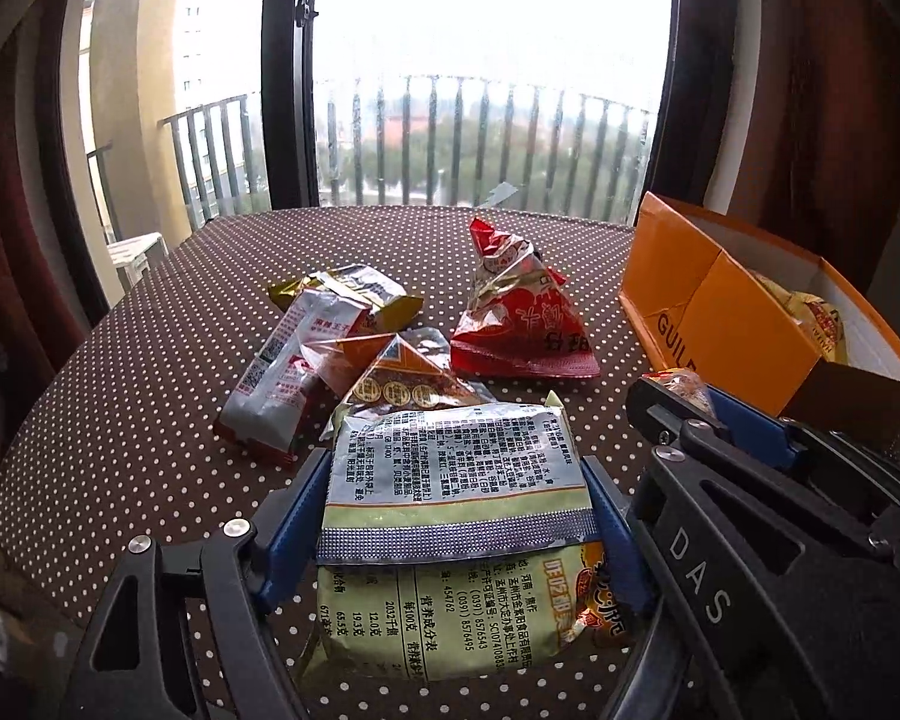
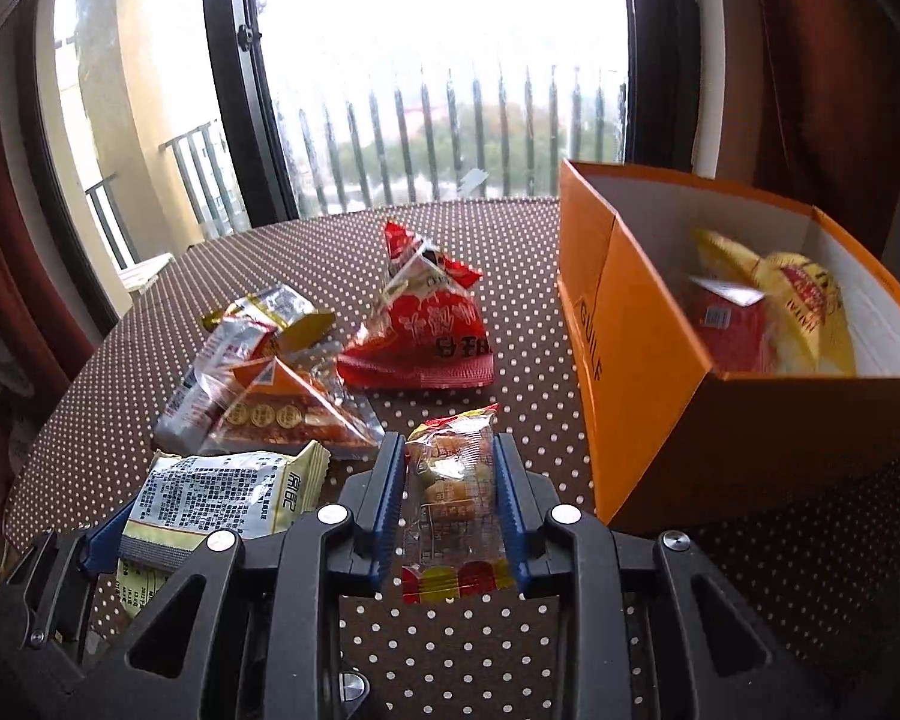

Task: Organize snacks
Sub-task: 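Grasp the small clear candy with the right tool while the left tool lifts the green packet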

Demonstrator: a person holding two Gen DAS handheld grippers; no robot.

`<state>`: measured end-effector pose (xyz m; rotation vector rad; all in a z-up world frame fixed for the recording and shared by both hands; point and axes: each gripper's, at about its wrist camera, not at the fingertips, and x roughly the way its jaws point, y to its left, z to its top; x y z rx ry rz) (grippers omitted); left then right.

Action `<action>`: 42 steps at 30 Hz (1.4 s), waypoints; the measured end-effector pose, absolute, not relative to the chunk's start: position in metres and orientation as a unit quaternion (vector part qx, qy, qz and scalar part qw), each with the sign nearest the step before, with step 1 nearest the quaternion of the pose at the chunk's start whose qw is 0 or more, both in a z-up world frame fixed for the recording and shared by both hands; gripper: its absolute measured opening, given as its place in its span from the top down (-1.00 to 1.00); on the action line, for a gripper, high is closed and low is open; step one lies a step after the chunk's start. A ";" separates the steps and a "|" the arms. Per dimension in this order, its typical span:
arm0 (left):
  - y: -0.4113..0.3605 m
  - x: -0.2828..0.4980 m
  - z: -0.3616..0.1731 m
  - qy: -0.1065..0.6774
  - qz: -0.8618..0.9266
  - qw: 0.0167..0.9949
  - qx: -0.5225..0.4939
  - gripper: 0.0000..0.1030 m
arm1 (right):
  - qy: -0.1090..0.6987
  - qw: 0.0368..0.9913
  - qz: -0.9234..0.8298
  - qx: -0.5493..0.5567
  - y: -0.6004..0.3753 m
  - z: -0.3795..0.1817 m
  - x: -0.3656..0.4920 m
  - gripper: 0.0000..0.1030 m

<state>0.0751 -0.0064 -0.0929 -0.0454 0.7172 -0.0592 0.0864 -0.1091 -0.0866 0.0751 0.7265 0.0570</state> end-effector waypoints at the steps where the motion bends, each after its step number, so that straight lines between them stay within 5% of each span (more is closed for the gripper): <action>1: -0.006 0.076 -0.088 0.349 -0.029 0.936 -0.022 -0.56 | 0.352 0.935 0.028 0.036 -0.109 -0.082 0.087 0.39; 21: -0.014 0.091 -0.013 0.298 -0.038 0.954 -0.011 -0.56 | 0.298 0.953 0.040 0.033 -0.116 -0.008 0.104 0.38; 42: -0.091 0.125 0.004 0.278 -0.105 0.955 0.018 -0.56 | 0.273 0.960 -0.016 0.059 -0.201 0.019 0.116 0.38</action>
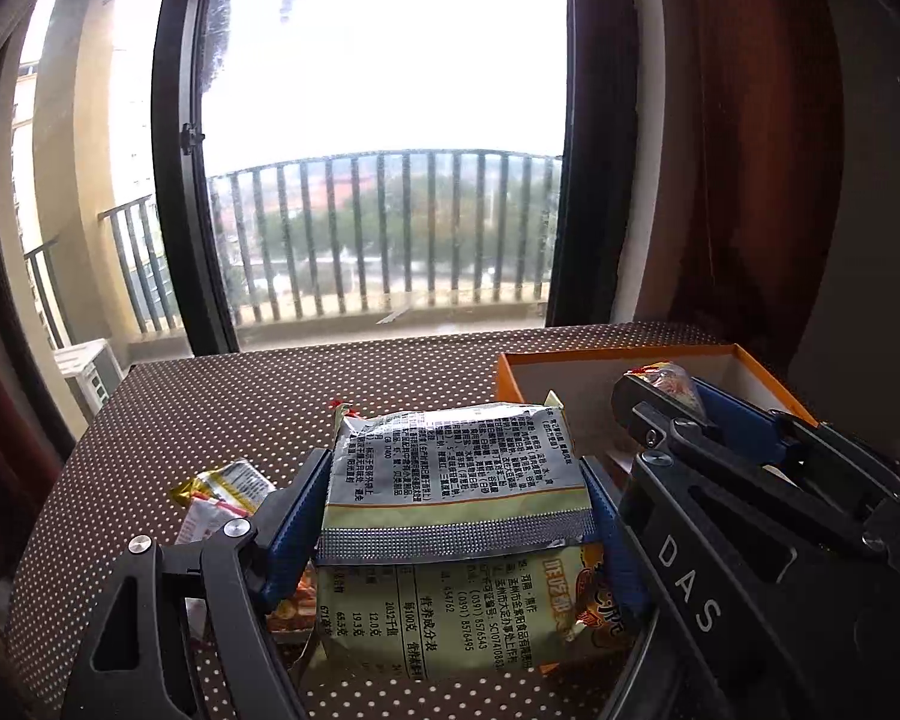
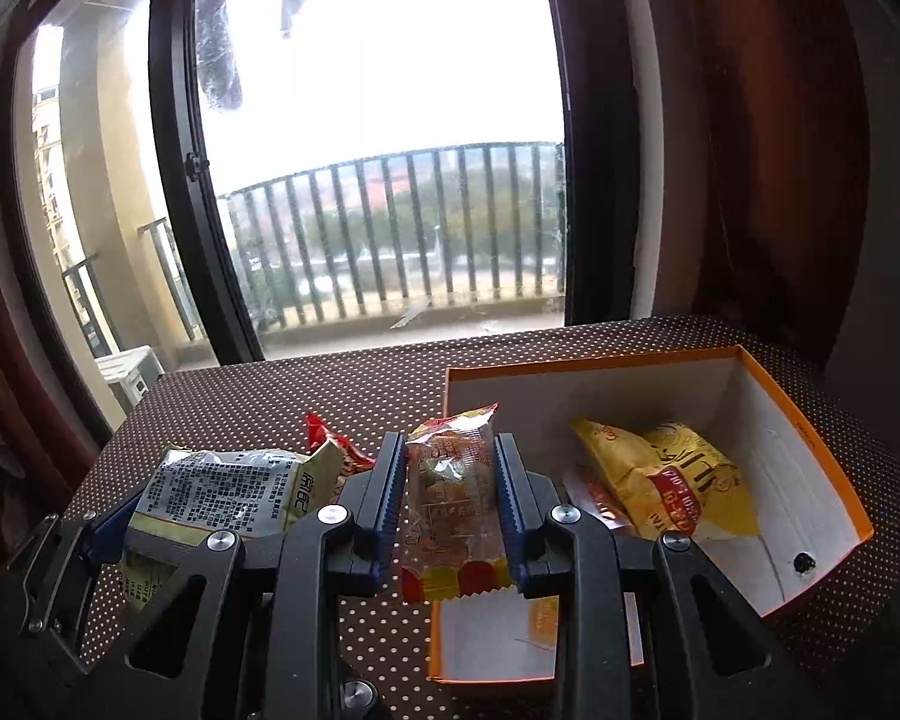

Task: Organize snacks
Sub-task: 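Grasp the small clear candy with the right tool while the left tool lifts the green packet, then carry both snacks over the orange box and open both tools to drop them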

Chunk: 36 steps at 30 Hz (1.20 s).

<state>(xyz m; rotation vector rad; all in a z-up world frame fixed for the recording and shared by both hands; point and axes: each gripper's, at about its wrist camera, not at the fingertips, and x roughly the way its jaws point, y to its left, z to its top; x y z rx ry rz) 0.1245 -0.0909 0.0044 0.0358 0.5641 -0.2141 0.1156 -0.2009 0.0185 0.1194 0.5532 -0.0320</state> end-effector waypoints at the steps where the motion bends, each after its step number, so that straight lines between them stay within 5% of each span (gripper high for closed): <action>1: -0.095 0.126 0.005 0.278 -0.110 0.954 0.018 -0.56 | 0.272 0.960 -0.020 0.059 -0.206 0.019 0.116 0.38; 21: -0.181 0.148 -0.002 0.293 -0.171 0.940 0.049 -0.56 | 0.276 0.953 -0.086 0.091 -0.299 0.007 0.116 0.39; 36: -0.246 0.165 -0.055 0.393 -0.200 0.890 0.111 -0.64 | 0.332 0.924 -0.120 0.146 -0.354 -0.052 0.123 0.39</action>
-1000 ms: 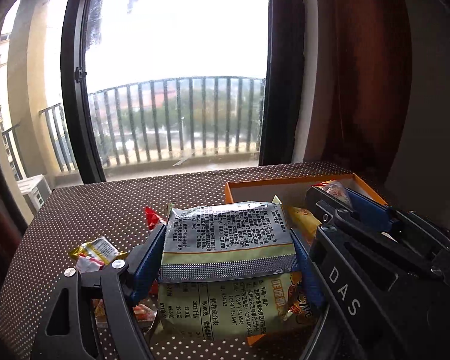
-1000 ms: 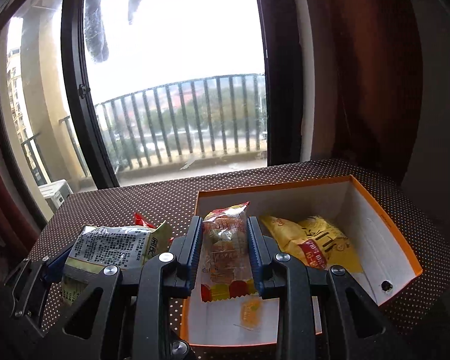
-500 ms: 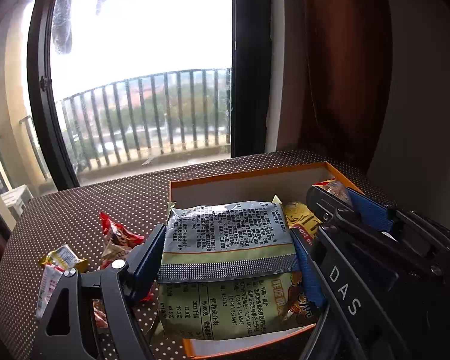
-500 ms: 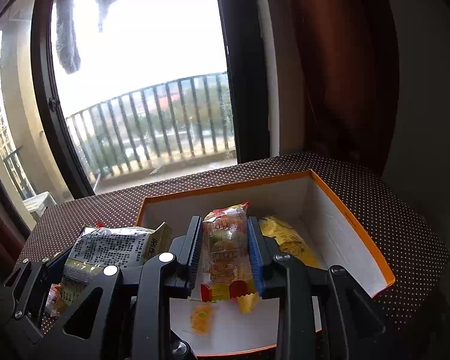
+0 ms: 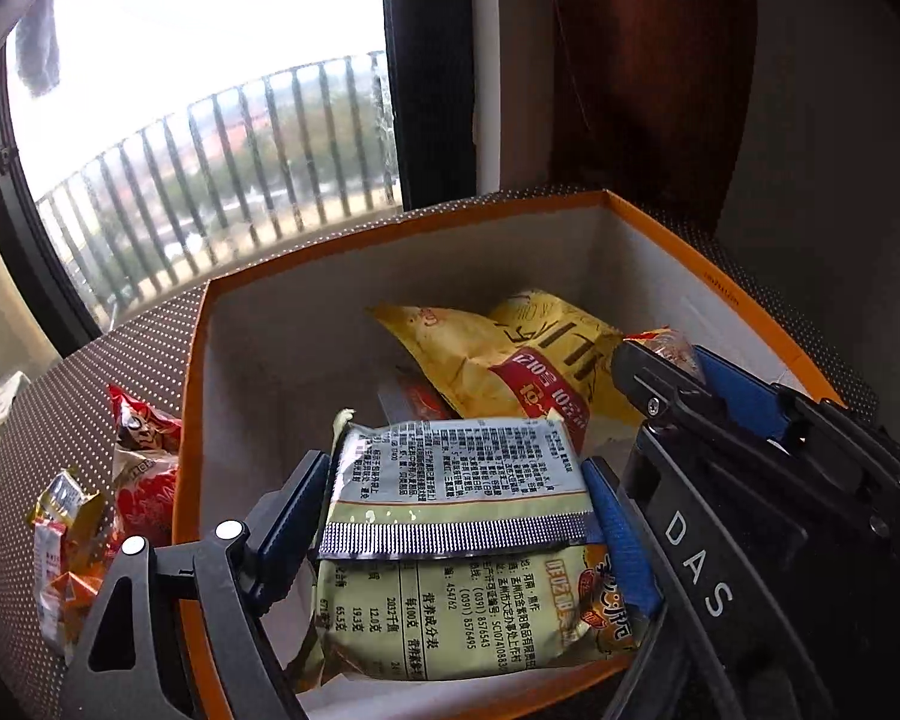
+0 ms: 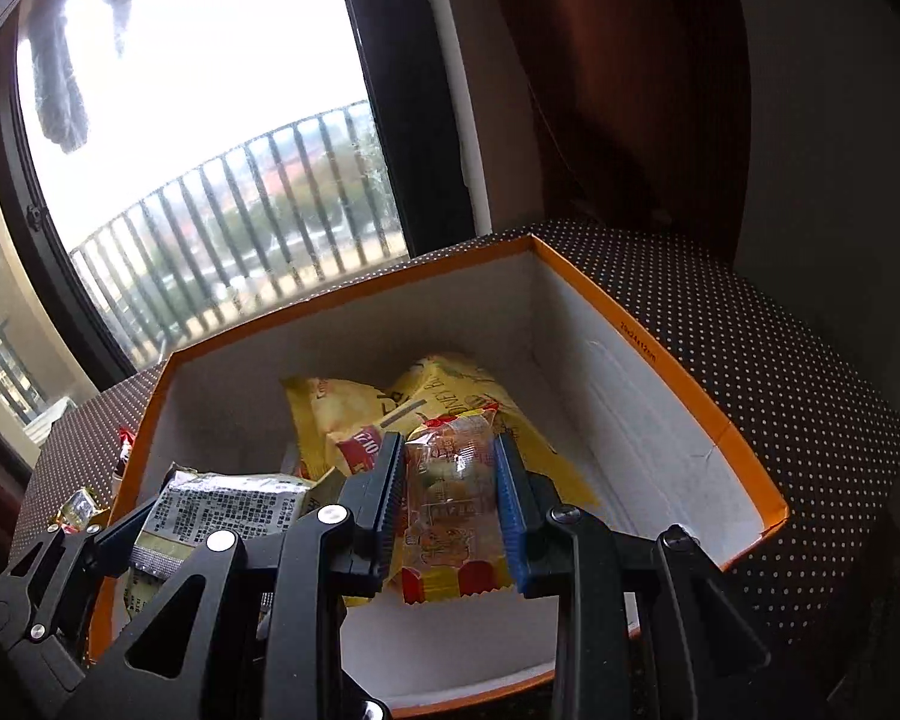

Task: Organize snacks
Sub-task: 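Carry both snacks over the orange box and open both tools to drop them, then withdraw both open tools from the box toward the remaining snacks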

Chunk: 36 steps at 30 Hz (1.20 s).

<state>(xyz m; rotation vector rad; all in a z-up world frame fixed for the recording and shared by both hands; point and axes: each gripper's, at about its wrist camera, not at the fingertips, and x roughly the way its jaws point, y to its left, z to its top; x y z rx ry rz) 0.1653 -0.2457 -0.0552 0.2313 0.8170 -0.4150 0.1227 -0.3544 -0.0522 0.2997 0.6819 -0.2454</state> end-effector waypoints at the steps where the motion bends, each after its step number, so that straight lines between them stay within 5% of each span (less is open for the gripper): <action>1: -0.248 0.166 -0.056 0.395 -0.197 0.890 0.115 -0.65 | 0.335 0.923 -0.119 0.147 -0.356 -0.055 0.125 0.39; 12: -0.249 0.171 -0.059 0.384 -0.180 0.896 0.132 -0.72 | 0.341 0.919 -0.101 0.168 -0.354 -0.068 0.132 0.32; 22: -0.234 0.155 -0.049 0.357 -0.174 0.909 0.127 -0.74 | 0.330 0.923 -0.097 0.171 -0.341 -0.060 0.121 -0.34; 36: -0.188 0.135 -0.027 0.331 -0.177 0.923 0.089 -0.76 | 0.311 0.934 -0.111 0.136 -0.292 -0.028 0.103 -0.41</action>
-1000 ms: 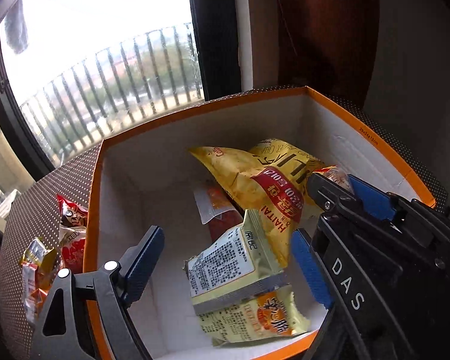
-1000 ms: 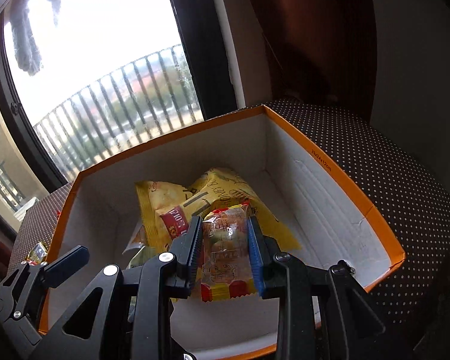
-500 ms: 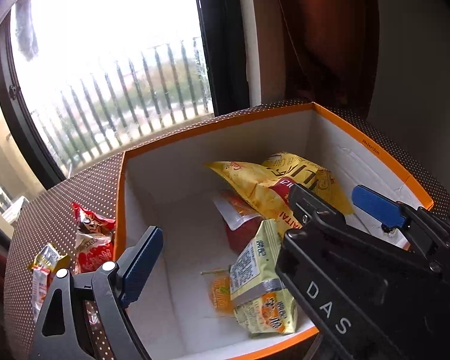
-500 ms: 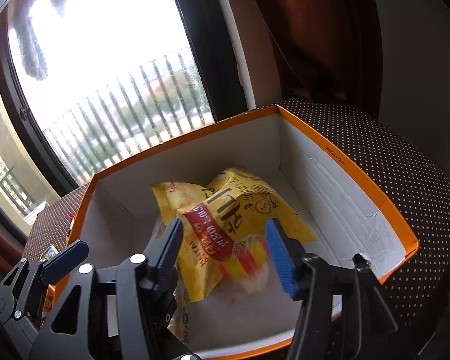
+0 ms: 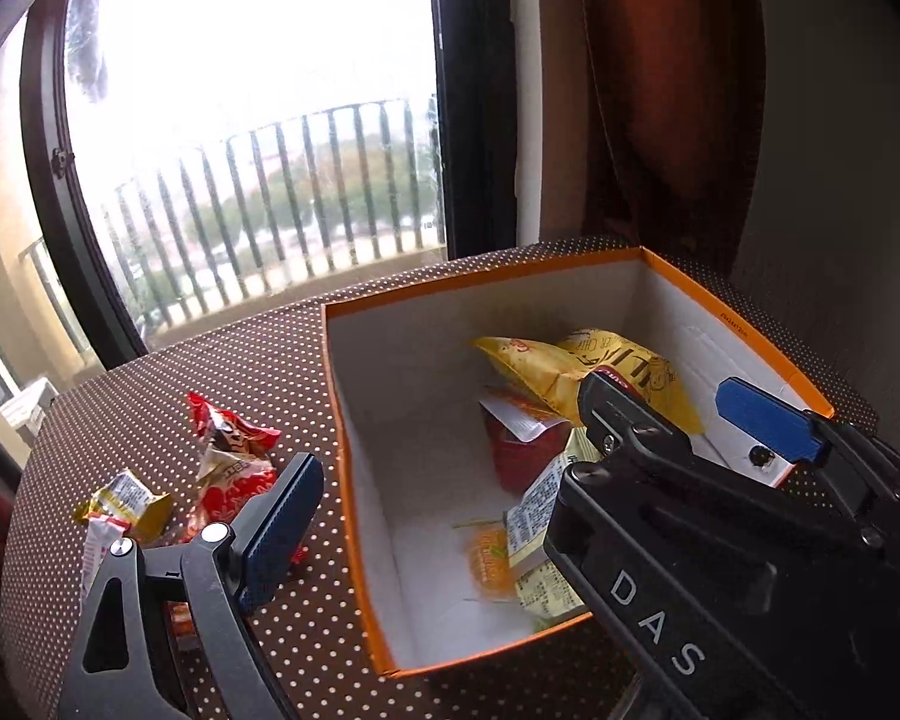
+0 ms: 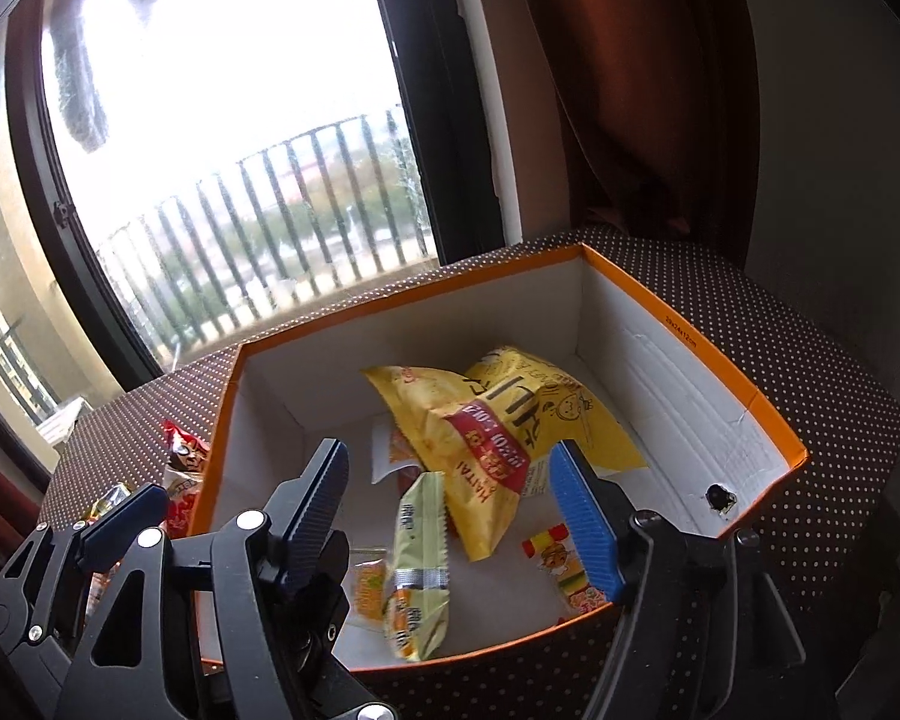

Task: Organize snacks
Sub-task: 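Withdraw both open tools from the box toward the remaining snacks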

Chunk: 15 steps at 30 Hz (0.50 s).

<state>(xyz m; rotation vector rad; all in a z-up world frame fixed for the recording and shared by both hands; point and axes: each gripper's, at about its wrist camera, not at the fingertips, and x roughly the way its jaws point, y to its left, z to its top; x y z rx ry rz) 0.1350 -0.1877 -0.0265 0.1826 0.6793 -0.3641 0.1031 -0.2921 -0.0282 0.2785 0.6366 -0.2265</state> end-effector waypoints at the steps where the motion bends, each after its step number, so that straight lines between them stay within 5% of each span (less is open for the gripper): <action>1: -0.185 0.134 -0.025 0.328 -0.175 0.924 0.086 -0.77 | 0.309 0.935 -0.111 0.134 -0.289 -0.025 0.102 -0.41; 15: -0.125 0.108 -0.004 0.296 -0.151 0.942 0.043 -0.84 | 0.279 0.951 -0.095 0.088 -0.225 0.004 0.087 -0.41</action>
